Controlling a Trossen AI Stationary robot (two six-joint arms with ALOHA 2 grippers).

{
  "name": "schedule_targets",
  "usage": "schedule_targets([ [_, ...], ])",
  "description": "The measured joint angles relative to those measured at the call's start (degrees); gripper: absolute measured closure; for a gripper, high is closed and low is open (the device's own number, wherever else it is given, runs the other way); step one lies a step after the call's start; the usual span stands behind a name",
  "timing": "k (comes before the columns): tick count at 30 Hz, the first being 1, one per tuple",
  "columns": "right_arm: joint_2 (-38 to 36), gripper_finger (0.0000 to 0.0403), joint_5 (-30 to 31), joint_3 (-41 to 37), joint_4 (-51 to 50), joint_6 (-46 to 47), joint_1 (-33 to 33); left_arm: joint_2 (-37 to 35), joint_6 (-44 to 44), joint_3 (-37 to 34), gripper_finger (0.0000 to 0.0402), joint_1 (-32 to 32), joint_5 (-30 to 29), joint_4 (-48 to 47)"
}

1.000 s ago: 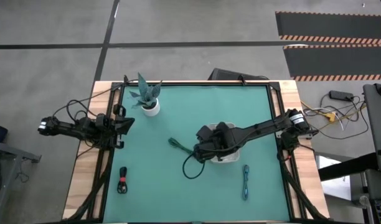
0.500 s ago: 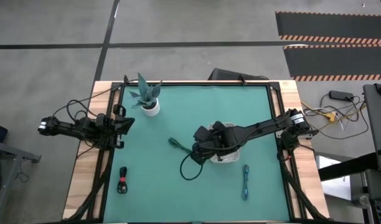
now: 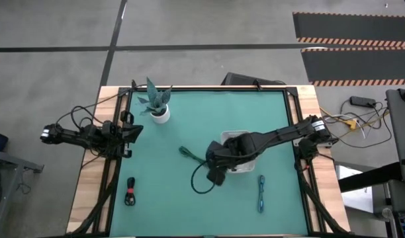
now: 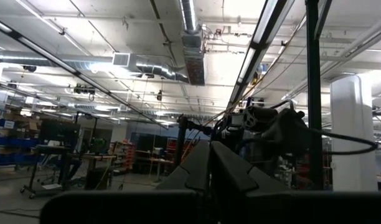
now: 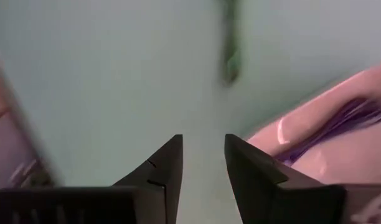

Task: Pick and place USB-C Cables
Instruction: Put the black charger cable into the gray bin

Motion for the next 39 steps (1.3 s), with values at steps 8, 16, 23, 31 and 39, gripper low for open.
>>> schedule_targets([
  [8,-0.4,0.0335,-8.6,-0.3,-0.2,5.3,3.8,0.0,-0.1,0.0,0.0402,0.0,0.0,0.0],
  [16,-0.4,0.0379,-9.8,-0.4,-6.3,6.9,8.0,0.0,-0.1,0.0,0.0402,0.0,0.0,0.2],
  [23,-0.4,0.0394,-9.1,-3.3,-6.5,10.4,11.3,0.0,-0.1,0.0,0.0402,0.0,0.0,0.1],
  [31,-2.1,0.0394,-8.5,-11.9,1.5,8.0,13.4,0.0,-0.1,0.0,0.0402,0.0,0.0,0.1],
  [39,-5.6,0.0394,2.7,-16.4,2.4,-6.2,12.7,1.0,-6.8,0.0,0.0402,0.0,0.0,0.0],
])
